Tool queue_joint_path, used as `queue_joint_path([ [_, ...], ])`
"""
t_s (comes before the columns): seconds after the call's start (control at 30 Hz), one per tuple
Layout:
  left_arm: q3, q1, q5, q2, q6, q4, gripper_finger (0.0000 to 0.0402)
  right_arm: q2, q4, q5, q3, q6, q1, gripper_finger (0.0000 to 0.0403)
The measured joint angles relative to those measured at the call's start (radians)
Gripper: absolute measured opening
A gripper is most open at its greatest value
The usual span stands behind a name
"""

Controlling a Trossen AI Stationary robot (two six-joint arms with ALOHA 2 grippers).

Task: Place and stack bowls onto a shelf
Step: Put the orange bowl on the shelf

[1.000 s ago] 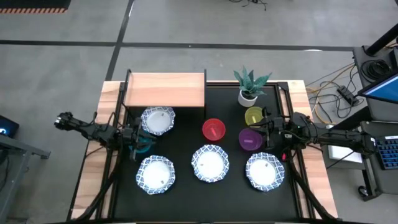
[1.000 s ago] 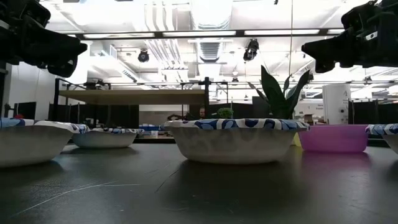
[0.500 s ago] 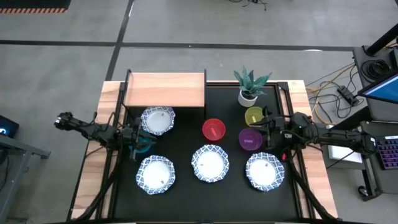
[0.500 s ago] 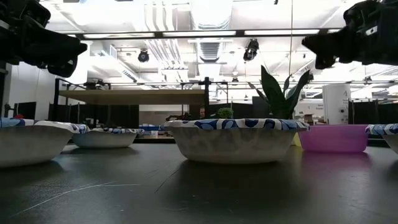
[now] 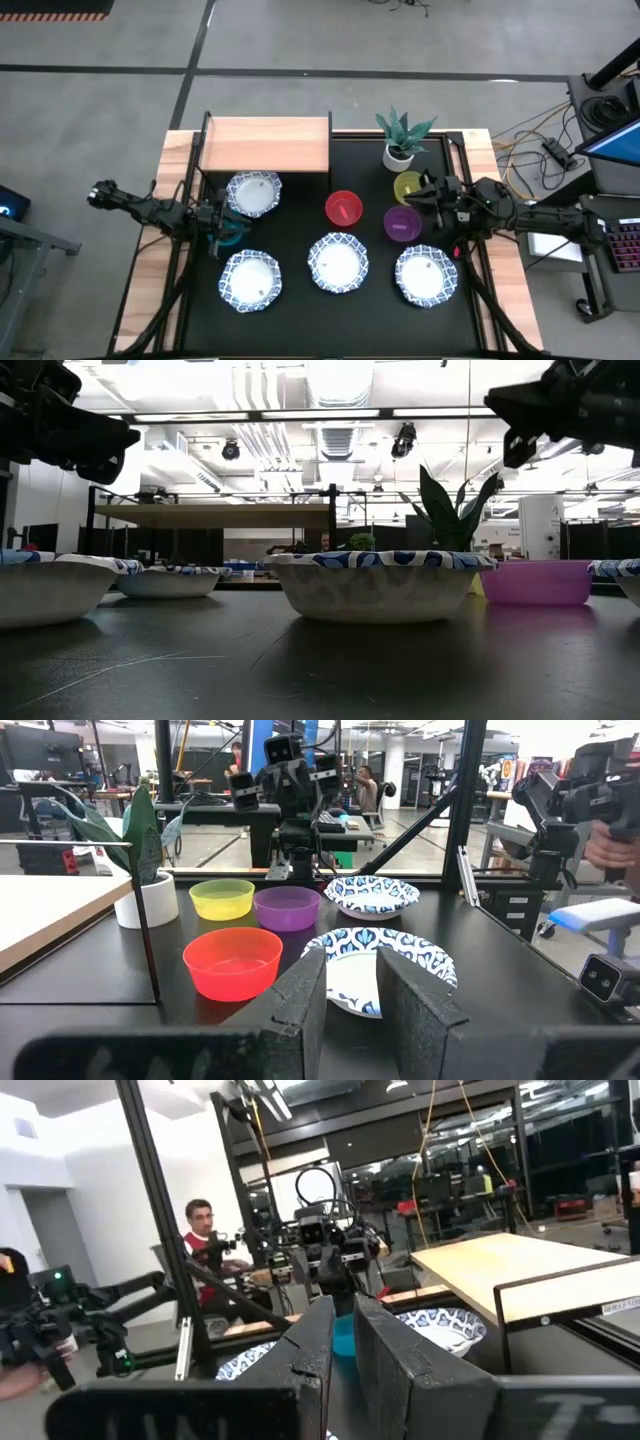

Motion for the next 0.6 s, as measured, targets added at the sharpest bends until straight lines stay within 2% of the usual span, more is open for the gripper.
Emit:
queue_joint_path([
  [0.23,0.000,0.000,0.000,0.000,0.000,0.049,0.0075,0.156,-0.001,0.001,0.121,-0.048,-0.001,0.0034],
  [0.47,0.000,0.000,0.000,0.000,-0.047,0.272,0.0075,0.300,-0.074,0.000,0.252,-0.067,0.000,0.0034],
  [0.6,0.000,0.000,0.000,0.000,-0.056,0.421,0.0075,0.370,-0.181,-0.007,0.356,-0.074,0.000,0.0034],
])
